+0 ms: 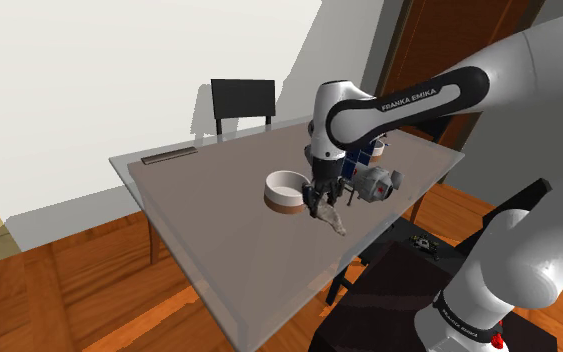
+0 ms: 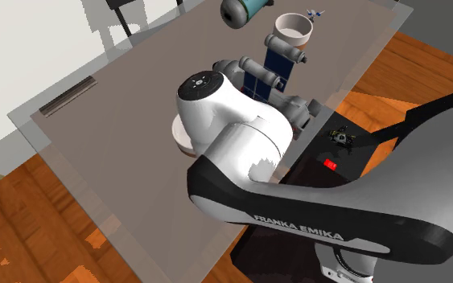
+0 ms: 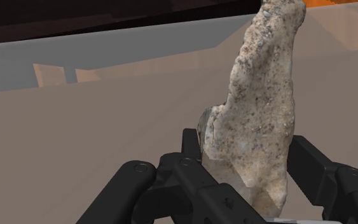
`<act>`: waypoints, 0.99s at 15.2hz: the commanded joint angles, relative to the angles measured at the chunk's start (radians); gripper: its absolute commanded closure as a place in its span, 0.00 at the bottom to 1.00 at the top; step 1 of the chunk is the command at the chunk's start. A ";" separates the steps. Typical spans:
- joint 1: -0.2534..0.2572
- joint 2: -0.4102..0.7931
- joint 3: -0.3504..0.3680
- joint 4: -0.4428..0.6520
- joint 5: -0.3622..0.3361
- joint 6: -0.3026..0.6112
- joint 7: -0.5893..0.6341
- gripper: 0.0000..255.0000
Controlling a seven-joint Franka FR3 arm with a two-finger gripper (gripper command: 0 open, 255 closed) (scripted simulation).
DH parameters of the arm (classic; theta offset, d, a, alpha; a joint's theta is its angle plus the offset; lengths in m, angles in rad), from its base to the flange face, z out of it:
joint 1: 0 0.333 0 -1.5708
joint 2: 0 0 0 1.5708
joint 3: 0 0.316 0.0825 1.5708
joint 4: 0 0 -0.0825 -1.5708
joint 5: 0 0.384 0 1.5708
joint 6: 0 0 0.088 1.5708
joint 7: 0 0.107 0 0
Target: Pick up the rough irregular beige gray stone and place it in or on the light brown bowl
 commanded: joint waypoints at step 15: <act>-0.083 0.419 -0.081 0.540 -0.088 -0.133 -0.105 1.00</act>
